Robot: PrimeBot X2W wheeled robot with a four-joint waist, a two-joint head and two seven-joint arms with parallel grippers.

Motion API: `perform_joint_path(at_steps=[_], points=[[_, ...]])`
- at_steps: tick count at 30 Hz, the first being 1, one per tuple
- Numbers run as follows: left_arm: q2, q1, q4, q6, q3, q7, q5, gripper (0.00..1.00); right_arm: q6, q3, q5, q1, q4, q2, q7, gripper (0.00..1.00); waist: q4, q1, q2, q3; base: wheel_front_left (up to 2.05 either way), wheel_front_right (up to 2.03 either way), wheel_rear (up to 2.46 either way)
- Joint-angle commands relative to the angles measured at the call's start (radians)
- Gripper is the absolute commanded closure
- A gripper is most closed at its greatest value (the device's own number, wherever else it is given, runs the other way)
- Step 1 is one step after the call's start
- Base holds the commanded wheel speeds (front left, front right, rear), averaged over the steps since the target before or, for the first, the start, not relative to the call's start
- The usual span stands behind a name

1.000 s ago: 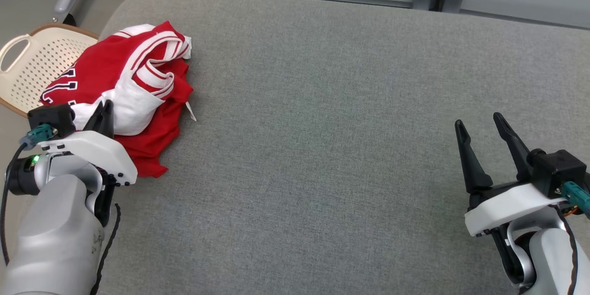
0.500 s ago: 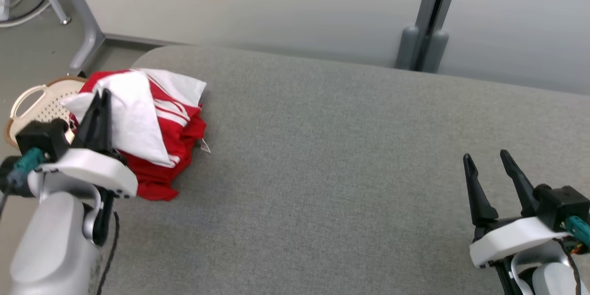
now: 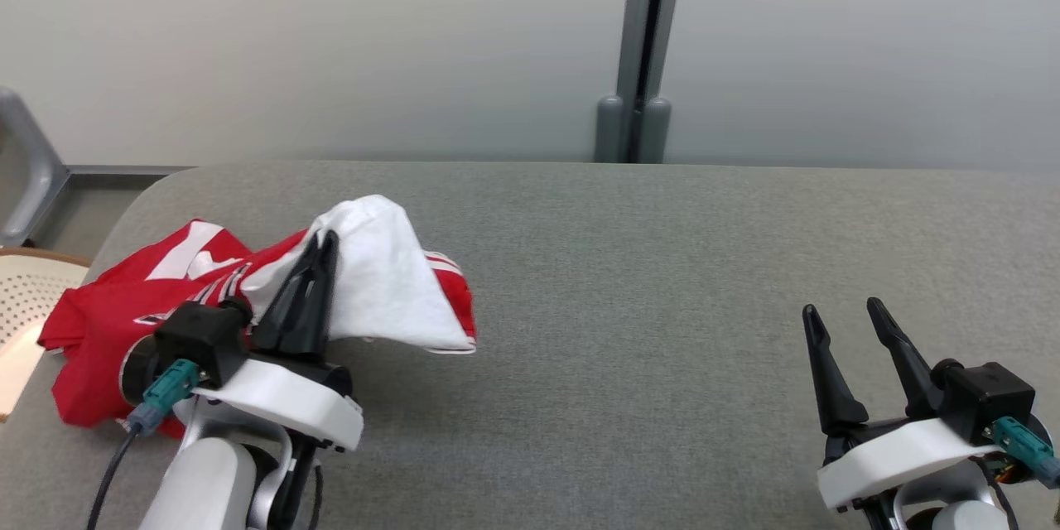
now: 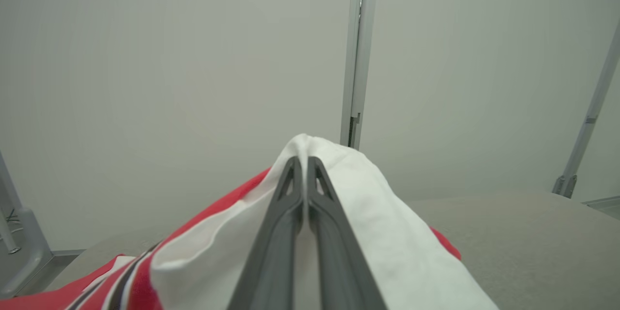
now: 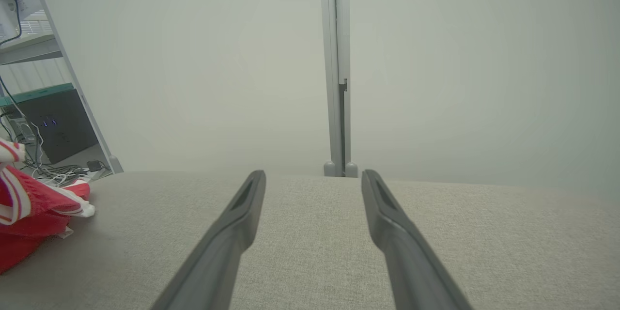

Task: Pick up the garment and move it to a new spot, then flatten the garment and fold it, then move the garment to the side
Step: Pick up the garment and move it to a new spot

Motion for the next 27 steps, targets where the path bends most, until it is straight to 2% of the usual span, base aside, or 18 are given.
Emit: perform_joint_path(at_steps=[1, 7, 14, 21, 27], points=[[-0.011, 0.012, -0.031, 0.000, -0.015, 0.013, -0.002, 1.00, 0.000, 0.003, 0.004, 0.008, -0.006, -0.001, 0.006, 0.00, -0.065, 0.0000, 0.0000, -0.002, 0.00, 0.00, 0.00], [-0.064, -0.019, -0.086, -0.014, -0.108, 0.053, 0.009, 1.00, 0.000, 0.002, 0.015, 0.008, -0.019, -0.003, 0.015, 0.00, -0.185, 0.0000, 0.0000, 0.029, 0.00, 0.00, 0.00], [-0.120, -0.136, -0.037, -0.029, -0.231, 0.062, 0.026, 1.00, 0.000, 0.000, 0.022, -0.022, -0.035, 0.006, 0.009, 0.00, -0.316, 0.0000, 0.0000, 0.130, 0.00, 0.00, 0.00], [-0.137, -0.294, 0.102, -0.045, -0.363, 0.086, 0.046, 1.00, 0.000, 0.009, 0.030, -0.065, -0.022, 0.023, -0.016, 0.00, -0.410, 0.0000, 0.0000, 0.262, 0.00, 0.00, 0.00], [-0.141, -0.377, 0.281, -0.055, -0.478, 0.114, 0.060, 1.00, 0.000, 0.029, 0.045, -0.097, 0.019, 0.040, -0.055, 0.00, -0.447, 0.0000, 0.0000, 0.333, 0.00, 0.00, 0.00]])
